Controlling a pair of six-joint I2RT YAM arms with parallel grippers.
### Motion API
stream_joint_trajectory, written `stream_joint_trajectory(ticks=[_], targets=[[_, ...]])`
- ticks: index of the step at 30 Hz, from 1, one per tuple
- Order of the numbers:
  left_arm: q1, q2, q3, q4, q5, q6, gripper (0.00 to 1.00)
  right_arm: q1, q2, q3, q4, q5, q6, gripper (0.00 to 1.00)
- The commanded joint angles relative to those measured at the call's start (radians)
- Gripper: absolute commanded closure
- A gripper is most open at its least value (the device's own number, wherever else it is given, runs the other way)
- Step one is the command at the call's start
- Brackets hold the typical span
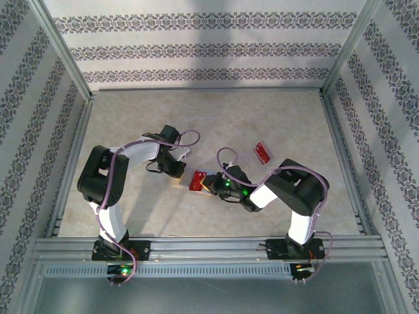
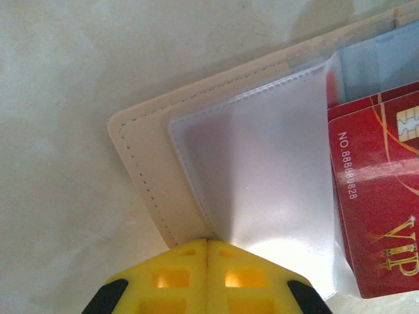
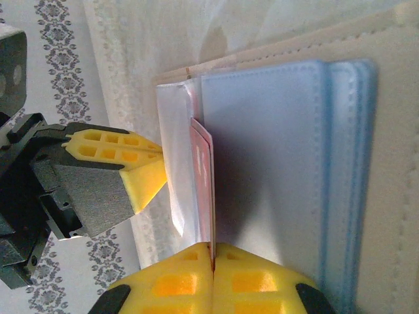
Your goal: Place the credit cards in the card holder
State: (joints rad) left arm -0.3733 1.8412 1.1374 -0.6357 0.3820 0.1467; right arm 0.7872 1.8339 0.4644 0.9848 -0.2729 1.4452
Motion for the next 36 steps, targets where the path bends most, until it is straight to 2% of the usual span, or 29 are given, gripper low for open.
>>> stream_joint_trajectory(ticks=[1,9,20,36], targets=[[-0.026,0.022,-0.021,-0.015,-0.021,0.005,1.0,-0.012,-0.012,-0.029,-0.043,0.017,0.007,1.0],[-0.027,0.027,-0.019,-0.015,-0.017,0.003,1.0,-0.011,0.001,-0.022,-0.039,0.016,0.006,1.0],[-0.026,0.028,-0.017,-0.017,-0.017,0.004,1.0,-0.026,0.056,0.072,-0.064,-0.018,-0.008,1.0],[-0.026,0.03,-0.014,-0.019,-0.014,0.004,1.0,-0.036,0.09,0.065,-0.016,0.0,-0.038,1.0]])
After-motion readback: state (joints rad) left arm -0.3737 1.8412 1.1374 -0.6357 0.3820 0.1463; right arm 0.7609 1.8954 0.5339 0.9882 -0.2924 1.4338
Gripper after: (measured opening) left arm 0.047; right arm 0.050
